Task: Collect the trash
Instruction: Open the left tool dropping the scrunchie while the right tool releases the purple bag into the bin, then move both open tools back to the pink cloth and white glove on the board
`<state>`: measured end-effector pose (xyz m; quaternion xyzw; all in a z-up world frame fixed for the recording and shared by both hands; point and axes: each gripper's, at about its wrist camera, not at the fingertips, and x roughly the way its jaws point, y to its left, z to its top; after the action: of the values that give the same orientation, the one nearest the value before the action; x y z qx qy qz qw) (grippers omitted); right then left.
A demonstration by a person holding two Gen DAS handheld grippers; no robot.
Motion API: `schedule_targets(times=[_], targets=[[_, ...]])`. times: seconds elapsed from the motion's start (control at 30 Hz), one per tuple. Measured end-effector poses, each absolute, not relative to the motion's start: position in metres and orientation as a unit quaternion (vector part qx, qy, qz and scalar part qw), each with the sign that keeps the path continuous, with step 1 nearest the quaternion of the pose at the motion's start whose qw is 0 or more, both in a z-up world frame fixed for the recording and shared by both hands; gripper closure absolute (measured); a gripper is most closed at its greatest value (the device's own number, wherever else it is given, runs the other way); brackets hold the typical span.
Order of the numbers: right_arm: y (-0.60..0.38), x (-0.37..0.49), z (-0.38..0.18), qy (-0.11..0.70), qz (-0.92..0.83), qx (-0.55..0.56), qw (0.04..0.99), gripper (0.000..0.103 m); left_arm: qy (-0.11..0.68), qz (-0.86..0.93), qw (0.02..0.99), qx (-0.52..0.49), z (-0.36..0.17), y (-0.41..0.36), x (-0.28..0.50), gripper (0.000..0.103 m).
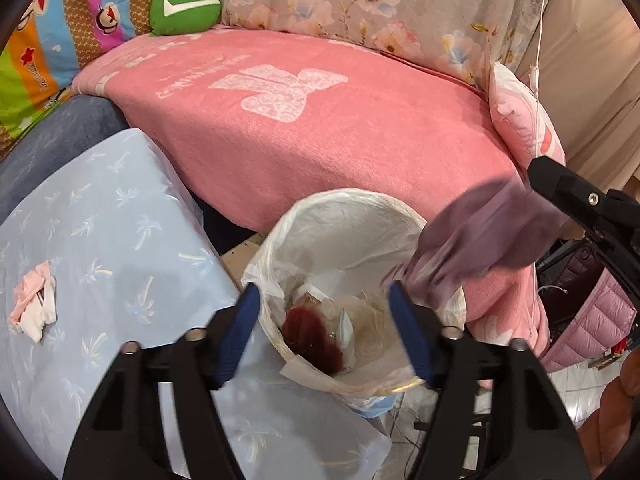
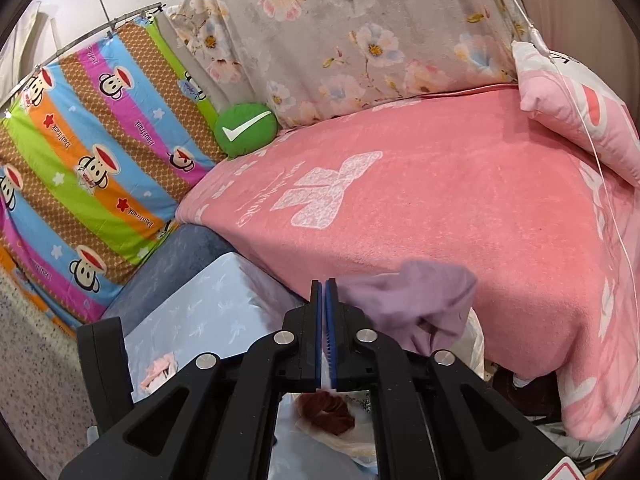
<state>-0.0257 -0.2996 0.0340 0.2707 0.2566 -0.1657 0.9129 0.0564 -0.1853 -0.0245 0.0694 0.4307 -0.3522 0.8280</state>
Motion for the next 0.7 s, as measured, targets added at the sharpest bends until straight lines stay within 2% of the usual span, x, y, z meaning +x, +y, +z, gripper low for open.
schedule_targets(times=[0.3,0.47,0.7], targets=[[-0.290,-0.019,0.023,0.278,-0.154,0.269,0.909,0.095,0.430,-0.332,0.837,0.066,-0.025,-0.175,0.064,0.034],[-0.280,-0.013,0.017,0.291,-0.144,0.267,0.908,0.088,0.429,-0.320,0.843,0.058,-0.025,-0.163,0.069,0.034],[-0.259,0.002,0.012,0.304,-0.121,0.259,0.909,0.087,0.428,-0.305,0.849,0.048,-0.024,-0.146,0.074,0.034]])
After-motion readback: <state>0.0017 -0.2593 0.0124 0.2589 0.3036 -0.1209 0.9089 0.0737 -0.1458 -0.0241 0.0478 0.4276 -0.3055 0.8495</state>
